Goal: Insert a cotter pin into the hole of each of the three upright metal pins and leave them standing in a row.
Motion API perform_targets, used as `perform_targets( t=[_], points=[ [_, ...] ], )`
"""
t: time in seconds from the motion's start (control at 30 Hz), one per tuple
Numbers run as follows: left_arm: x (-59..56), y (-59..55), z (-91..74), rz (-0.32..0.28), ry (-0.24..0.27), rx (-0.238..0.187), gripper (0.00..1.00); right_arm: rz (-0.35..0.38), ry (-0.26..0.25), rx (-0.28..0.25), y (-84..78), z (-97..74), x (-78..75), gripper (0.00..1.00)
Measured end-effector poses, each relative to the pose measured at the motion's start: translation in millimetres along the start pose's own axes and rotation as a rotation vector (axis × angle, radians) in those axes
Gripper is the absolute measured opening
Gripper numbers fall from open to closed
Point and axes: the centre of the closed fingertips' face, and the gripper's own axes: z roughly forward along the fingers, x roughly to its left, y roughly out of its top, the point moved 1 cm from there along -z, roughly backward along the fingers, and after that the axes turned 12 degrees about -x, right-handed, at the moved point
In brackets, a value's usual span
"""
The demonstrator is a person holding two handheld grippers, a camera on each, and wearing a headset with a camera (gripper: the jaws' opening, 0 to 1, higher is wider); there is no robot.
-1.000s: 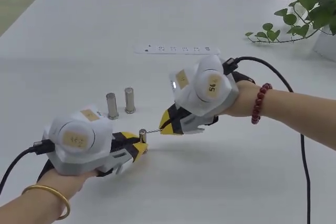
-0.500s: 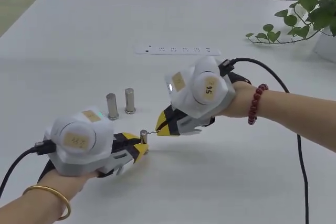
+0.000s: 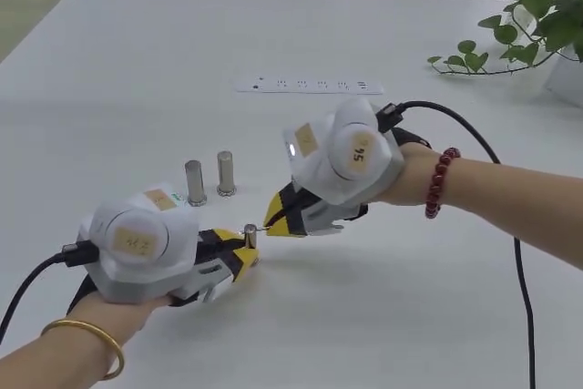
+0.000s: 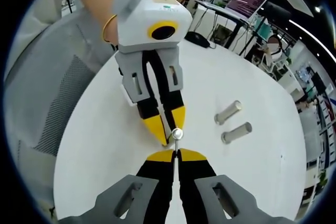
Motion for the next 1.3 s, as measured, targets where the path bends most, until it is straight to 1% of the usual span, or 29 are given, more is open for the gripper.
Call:
perform_targets(
  t=[0.17,0.43,0.47,0.53,0.57,0.63,0.73,0.9,1.03,1.13,1.3],
  points=[
    [-0.6,0.3,0.0,-0.002,-0.002,-0.001,0.07,0.009,-0.001,-0.009,1.9,1.9,0.1,0.03],
    [-0.8,0.4,0.3,-0.007,-0.004,-0.003,0.07,0.045,-0.014,-0.034,5.7,5.4,-0.2,0.04],
    [-0.8,0.3,0.3,-0.007,-0.005,-0.003,0.07,0.062,-0.018,-0.038,5.9,4.8,-0.9,0.05],
    [-0.8,0.5,0.4,-0.008,-0.005,-0.003,0.07,0.088,-0.022,-0.034,4.5,3.2,-1.9,0.11],
    [-0.7,0.5,0.5,-0.009,-0.005,-0.003,0.07,0.089,-0.029,-0.033,3.4,1.9,-3.1,0.12],
    [-0.4,0.6,0.7,-0.008,-0.005,-0.003,0.07,0.089,-0.032,-0.037,2.5,-0.4,-3.6,0.12],
    [-0.3,0.7,0.7,-0.010,-0.005,-0.003,0.07,0.110,-0.036,-0.045,1.6,-3.7,-3.5,0.12],
    [0.0,0.8,1.4,-0.011,-0.004,-0.004,0.07,0.119,-0.033,-0.044,-1.1,-5.6,-2.0,0.10],
    [0.1,0.8,1.7,-0.013,-0.004,-0.004,0.07,0.116,-0.030,-0.051,0.0,-5.0,-1.0,0.08],
    [-0.1,0.9,1.9,-0.013,-0.004,-0.004,0.07,0.108,-0.031,-0.057,1.1,-4.4,-1.2,0.04],
    [-0.1,0.7,2.5,-0.015,-0.003,-0.003,0.07,0.106,-0.028,-0.056,1.1,-4.1,-0.2,0.03]
  ],
)
